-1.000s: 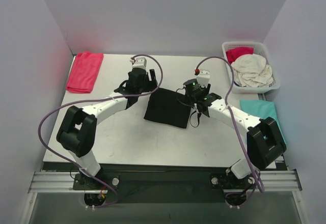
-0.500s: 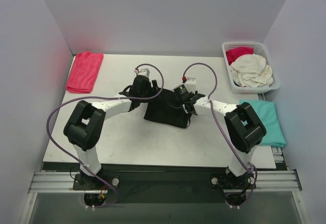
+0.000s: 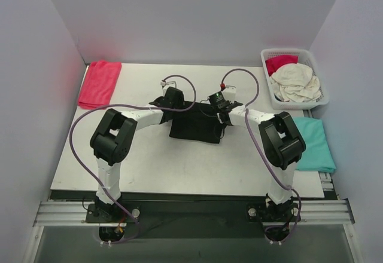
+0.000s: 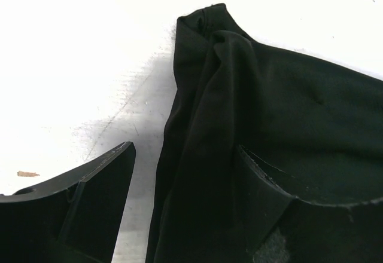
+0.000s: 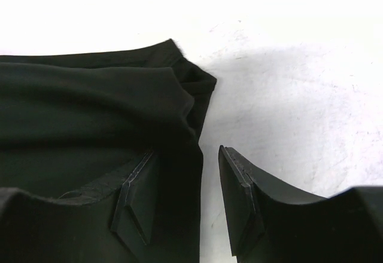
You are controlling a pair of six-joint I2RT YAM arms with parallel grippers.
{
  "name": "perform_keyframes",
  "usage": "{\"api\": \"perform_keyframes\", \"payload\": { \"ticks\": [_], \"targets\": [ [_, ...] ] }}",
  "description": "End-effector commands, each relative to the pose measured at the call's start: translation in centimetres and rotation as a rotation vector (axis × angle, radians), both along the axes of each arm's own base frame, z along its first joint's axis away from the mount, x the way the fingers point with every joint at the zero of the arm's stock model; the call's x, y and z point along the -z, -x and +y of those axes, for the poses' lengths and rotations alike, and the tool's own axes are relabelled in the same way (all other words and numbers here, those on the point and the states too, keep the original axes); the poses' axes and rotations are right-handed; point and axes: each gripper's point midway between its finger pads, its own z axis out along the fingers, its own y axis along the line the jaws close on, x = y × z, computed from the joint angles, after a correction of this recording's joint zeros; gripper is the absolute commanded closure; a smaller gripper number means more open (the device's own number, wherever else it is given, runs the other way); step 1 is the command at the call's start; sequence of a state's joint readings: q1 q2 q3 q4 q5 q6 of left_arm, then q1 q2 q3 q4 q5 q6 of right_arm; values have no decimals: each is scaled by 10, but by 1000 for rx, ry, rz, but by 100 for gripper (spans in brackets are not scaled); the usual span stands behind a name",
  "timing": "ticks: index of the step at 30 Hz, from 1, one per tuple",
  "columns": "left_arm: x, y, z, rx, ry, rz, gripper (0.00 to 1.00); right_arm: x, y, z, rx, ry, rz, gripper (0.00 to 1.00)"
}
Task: Fold and stack the t-shirts
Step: Fold the long partially folded tshirt into a neat square, then put the neatly folded tshirt into the corner of the board with the right arm
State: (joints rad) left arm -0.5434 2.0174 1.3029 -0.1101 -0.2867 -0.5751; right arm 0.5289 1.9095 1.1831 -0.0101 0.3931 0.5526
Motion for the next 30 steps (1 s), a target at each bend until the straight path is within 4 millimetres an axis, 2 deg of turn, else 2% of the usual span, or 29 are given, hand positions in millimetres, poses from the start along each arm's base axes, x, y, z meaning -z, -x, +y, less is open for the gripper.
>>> {"api": "perform_keyframes", "payload": {
  "ticks": [1,3,4,7,8,10,11,13,14,15,17,18,20,22,24,25,27,28,29,30],
  "targets": [
    [18,9,21,-42,-105,62,23,0,-6,-8,20,42,14,57],
    [5,5,16,-30,-60,12,23,-1,-7,-9,21,46,13,57],
    [6,9,14,-9,-45,8,23,-4,-7,-10,24,41,7,57],
    [-23,2,3,34,23,-83,23,-14,-7,-10,27,29,-15,57],
    [-38,-3,-2,44,60,-138,23,-16,-5,-11,28,27,-16,57],
    [-49,-4,-9,78,96,-174,23,-28,-5,-12,30,15,-42,56],
    [-64,-7,-12,84,120,-220,23,-31,-5,-13,29,13,-50,55],
    [-76,-6,-14,100,144,-253,23,-40,-1,-14,18,3,-66,53],
    [-95,-8,-16,102,173,-302,23,-45,-1,-13,12,-7,-76,50],
    [-97,-4,-14,103,179,-310,23,-51,2,-12,-1,-18,-87,49],
    [-120,-2,-13,99,211,-365,23,-58,6,-9,-29,-42,-94,44],
    [-120,2,-10,93,215,-365,23,-62,9,-10,-36,-52,-99,43],
    [-132,7,-6,87,222,-388,22,-62,16,-6,-57,-82,-91,38],
    [-132,13,-1,78,222,-385,22,-58,24,-5,-66,-110,-79,36],
    [-140,19,5,68,229,-398,22,-54,29,-3,-78,-150,-76,35],
    [-137,24,8,67,224,-390,22,-44,35,-3,-80,-165,-62,34],
    [-147,31,14,58,237,-406,22,-35,40,-3,-84,-222,-44,34],
    [-142,37,17,59,232,-393,21,-34,38,-2,-83,-251,-57,33],
    [-151,41,20,61,245,-411,21,-21,45,-7,-71,-269,-32,33],
    [-152,44,21,67,254,-406,20,-17,48,-1,-100,-319,-15,33]
  ]
}}
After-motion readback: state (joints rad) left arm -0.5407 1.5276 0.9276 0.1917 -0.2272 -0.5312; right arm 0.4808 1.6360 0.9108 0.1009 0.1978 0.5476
